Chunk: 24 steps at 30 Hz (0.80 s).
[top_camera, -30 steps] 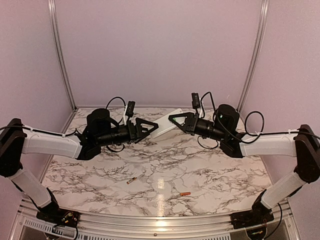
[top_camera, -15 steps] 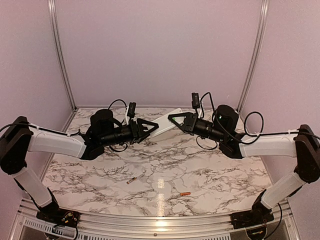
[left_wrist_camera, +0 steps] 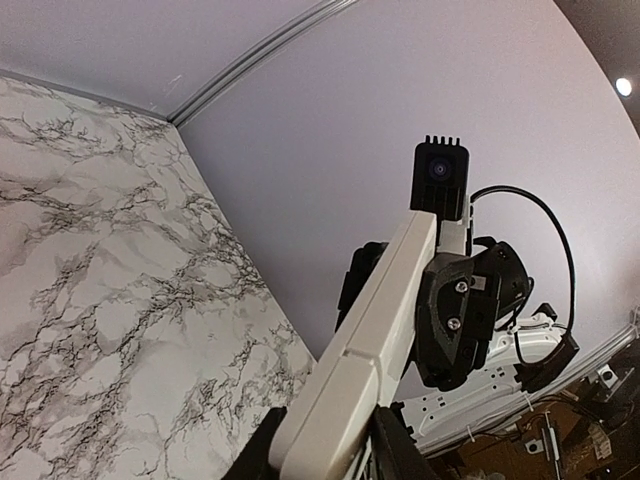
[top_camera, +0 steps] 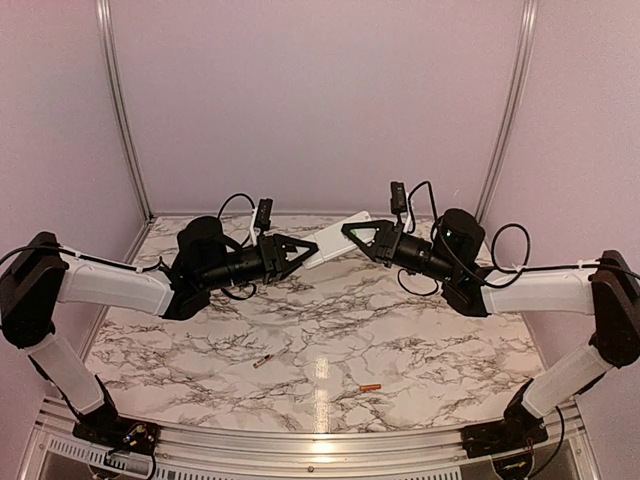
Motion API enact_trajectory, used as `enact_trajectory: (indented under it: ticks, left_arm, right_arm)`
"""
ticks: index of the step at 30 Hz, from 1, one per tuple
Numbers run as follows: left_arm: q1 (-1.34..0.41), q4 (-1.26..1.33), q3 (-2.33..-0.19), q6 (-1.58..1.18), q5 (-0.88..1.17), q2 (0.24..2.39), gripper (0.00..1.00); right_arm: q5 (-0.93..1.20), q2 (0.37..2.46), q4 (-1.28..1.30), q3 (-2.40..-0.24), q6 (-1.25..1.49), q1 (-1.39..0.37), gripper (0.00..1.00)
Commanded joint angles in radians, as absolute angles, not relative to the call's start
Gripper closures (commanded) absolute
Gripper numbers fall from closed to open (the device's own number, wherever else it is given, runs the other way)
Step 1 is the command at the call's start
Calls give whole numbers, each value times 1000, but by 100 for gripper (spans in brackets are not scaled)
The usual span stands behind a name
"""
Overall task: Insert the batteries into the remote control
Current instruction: Remove the battery cover from the remote control.
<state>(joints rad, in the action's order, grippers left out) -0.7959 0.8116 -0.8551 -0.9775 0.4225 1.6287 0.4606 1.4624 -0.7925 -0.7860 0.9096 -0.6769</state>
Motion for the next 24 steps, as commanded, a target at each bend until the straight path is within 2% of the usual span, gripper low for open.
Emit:
enact_trajectory:
  ticks: [1, 5, 9, 12, 16, 24]
  left_arm:
    - [-795, 812, -838, -958, 416, 1655, 84]
    - [-795, 832, -834, -959, 431, 1653, 77]
    - [-794, 804, -838, -954, 412, 1645, 65]
    - [-793, 770, -843, -947, 397, 1643, 64]
    - [-788, 760, -828, -947, 375, 1631, 51]
    - [-786, 726, -834, -937, 363, 1625, 65]
  right_arm:
    - [505, 1434, -930, -779, 966, -653, 100]
    - [523, 1437, -968, -772, 997, -643, 100]
    - [532, 1446, -980, -775, 1008, -643, 100]
    - [530, 1446, -978, -774, 1007, -641, 100]
    - [518, 1432, -934, -780, 978, -641, 100]
    - [503, 1415, -870, -791, 939, -638, 100]
